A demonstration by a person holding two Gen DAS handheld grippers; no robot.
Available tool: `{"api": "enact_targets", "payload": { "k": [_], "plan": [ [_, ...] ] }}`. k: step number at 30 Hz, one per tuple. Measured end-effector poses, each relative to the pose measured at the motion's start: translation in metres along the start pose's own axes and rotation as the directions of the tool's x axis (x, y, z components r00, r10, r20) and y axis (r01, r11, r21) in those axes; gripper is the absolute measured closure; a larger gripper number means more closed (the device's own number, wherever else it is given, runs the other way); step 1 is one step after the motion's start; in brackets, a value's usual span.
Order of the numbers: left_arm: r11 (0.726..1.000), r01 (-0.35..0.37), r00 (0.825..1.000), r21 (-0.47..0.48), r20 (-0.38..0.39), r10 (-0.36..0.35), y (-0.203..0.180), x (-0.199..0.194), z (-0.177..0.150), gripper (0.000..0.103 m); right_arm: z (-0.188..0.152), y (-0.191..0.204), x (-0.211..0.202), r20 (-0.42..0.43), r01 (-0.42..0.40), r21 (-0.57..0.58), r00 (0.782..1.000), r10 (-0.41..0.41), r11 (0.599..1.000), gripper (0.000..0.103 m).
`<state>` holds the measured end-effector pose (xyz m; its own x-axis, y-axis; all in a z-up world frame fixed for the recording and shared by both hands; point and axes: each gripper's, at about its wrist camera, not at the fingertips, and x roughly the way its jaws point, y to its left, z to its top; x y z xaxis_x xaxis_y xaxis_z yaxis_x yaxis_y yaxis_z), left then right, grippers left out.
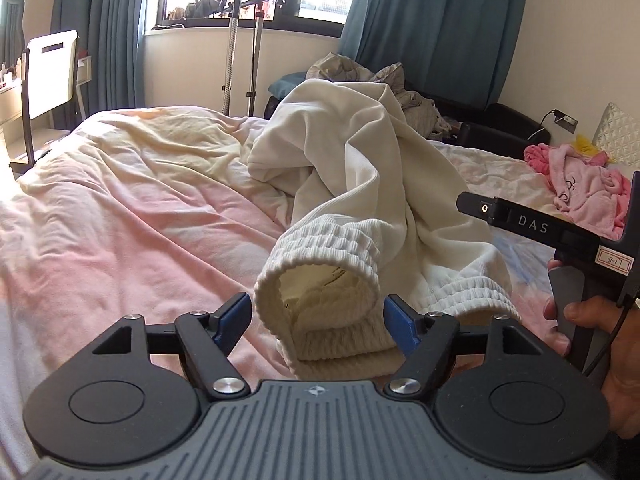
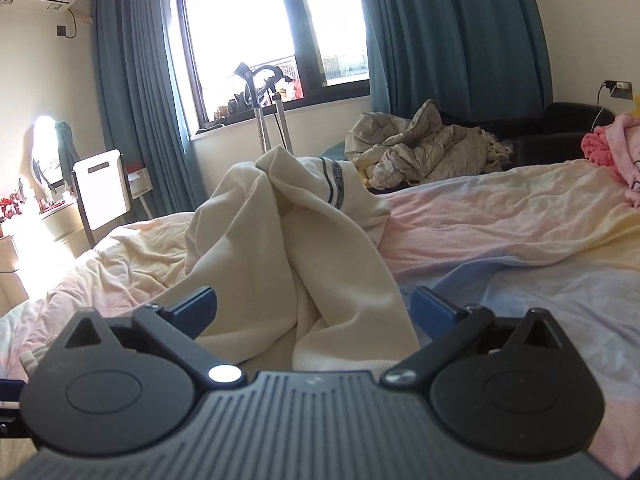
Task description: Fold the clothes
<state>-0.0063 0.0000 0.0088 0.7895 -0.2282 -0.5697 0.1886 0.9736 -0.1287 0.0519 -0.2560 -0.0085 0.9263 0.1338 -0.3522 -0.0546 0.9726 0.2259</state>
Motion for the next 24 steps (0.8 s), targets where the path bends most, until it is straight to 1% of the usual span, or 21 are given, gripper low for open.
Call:
{"api": "enact_targets", "payload": {
  "k": [4, 5, 7, 9, 12, 14, 15, 18, 19, 20, 21, 23, 24],
  "plan": [
    [0.999, -0.032, 0.997, -0.006, 0.066, 0.033, 0.003, 0.0, 0.008, 0.024, -0.007, -0.01, 0.009, -0.062, 0.012, 0.053, 0.998, -0.008, 0.999, 0.0],
    [0.999, -0.047, 0.995, -0.003, 0.084, 0.048, 0.003, 0.002, 0.008, 0.024, -0.009, -0.012, 0.01, -0.068, 0.029, 0.066, 0.997, -0.024, 0.997, 0.0],
    [0.997, -0.078, 0.991, 0.004, 0.105, 0.077, 0.005, 0.007, 0.009, 0.024, -0.01, -0.016, 0.009, -0.052, 0.072, 0.075, 0.996, -0.068, 0.995, 0.0],
    [0.996, -0.092, 0.99, 0.011, 0.107, 0.09, 0.007, 0.014, 0.009, 0.023, -0.012, -0.019, 0.006, -0.04, 0.095, 0.08, 0.995, -0.092, 0.992, 0.0],
    [0.993, -0.12, 0.989, 0.003, 0.092, 0.12, 0.014, 0.021, 0.011, 0.023, -0.015, -0.024, 0.002, -0.095, 0.09, 0.095, 0.992, -0.081, 0.991, 0.0],
    [0.989, -0.144, 0.985, -0.009, 0.098, 0.145, 0.019, 0.024, 0.013, 0.023, -0.018, -0.026, -0.002, -0.135, 0.083, 0.099, 0.988, -0.069, 0.992, 0.0],
    [0.988, -0.153, 0.983, -0.013, 0.103, 0.154, 0.022, 0.024, 0.014, 0.023, -0.019, -0.024, -0.008, -0.14, 0.07, 0.086, 0.988, -0.058, 0.994, 0.001],
    [0.985, -0.171, 0.98, -0.03, 0.099, 0.173, 0.029, 0.026, 0.016, 0.023, -0.019, -0.015, -0.032, -0.109, -0.024, 0.062, 0.994, 0.03, 0.998, 0.001],
    [0.984, -0.174, 0.98, -0.032, 0.097, 0.176, 0.031, 0.026, 0.016, 0.023, -0.02, -0.008, -0.04, -0.106, -0.057, 0.039, 0.993, 0.061, 0.998, 0.001],
    [0.984, -0.176, 0.979, -0.031, 0.096, 0.178, 0.031, 0.026, 0.016, 0.023, -0.023, 0.0, -0.044, -0.12, -0.076, -0.001, 0.99, 0.075, 0.997, 0.002],
    [0.984, -0.177, 0.979, -0.028, 0.095, 0.179, 0.032, 0.024, 0.015, 0.023, -0.025, 0.009, -0.048, -0.135, -0.095, -0.041, 0.987, 0.089, 0.995, 0.004],
    [0.984, -0.177, 0.98, -0.018, 0.093, 0.178, 0.032, 0.022, 0.014, 0.023, -0.03, 0.025, -0.055, -0.169, -0.129, -0.12, 0.98, 0.108, 0.984, 0.012],
    [0.984, -0.18, 0.979, -0.014, 0.091, 0.18, 0.032, 0.022, 0.013, 0.023, -0.034, 0.031, -0.053, -0.2, -0.118, -0.159, 0.976, 0.085, 0.98, 0.018]
  ]
}}
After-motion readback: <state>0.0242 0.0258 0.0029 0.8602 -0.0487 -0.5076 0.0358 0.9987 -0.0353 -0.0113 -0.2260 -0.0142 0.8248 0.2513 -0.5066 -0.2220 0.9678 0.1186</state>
